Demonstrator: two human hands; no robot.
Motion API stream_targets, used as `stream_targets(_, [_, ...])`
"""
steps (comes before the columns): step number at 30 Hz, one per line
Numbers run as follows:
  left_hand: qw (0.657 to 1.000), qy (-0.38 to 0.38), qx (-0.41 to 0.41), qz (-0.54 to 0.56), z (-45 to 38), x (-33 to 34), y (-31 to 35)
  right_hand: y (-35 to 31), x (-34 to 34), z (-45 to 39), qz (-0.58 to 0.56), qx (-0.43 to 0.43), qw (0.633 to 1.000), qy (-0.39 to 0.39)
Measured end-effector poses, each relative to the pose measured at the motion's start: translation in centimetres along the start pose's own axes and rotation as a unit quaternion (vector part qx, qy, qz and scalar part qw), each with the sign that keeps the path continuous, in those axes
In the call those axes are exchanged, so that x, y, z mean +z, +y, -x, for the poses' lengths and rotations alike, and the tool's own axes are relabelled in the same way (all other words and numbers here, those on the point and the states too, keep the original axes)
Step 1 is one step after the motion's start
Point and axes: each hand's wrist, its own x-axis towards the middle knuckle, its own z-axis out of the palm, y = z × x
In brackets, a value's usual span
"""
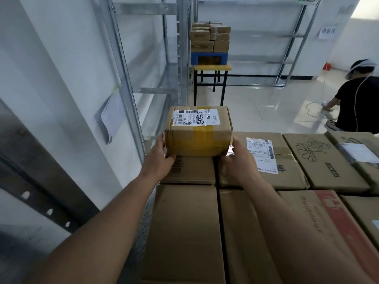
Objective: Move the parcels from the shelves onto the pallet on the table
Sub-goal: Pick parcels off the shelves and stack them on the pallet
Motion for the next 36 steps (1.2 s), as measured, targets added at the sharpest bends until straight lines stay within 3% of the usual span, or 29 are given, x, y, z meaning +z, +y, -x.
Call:
stream_targets(8, [0.994, 0.080, 0.012, -0.079, 6.0, -0.5, 1.0, 0.1, -1.9, 5.5, 0.017, -0.053, 0.997, 0.046])
stream_targets(15, [0.988, 0.109, 0.017, -0.111, 15.6, -1.0, 2.9, -0.4, -3.1, 12.6, 0.043, -0.142, 0.989, 0.024])
stream_targets(20, [0.988, 0.107, -0.035, -0.104, 23.6, 0.2, 3.7, 0.3, -2.9, 19.5, 0.032, -0.236, 0.971, 0.003])
stream_targets(29, [0.962, 0.196, -0.128, -0.141, 38.6, 0.0, 3.5, 1.3, -0.4, 29.8, 0.011, -0.388, 0.920, -0.051])
stream_targets(36, [0.929, 0.244, -0.185, -0.206, 48.1, -1.8, 2.1, -0.3, 1.9, 37.0, 0.011, -0.441, 0.887, -0.135])
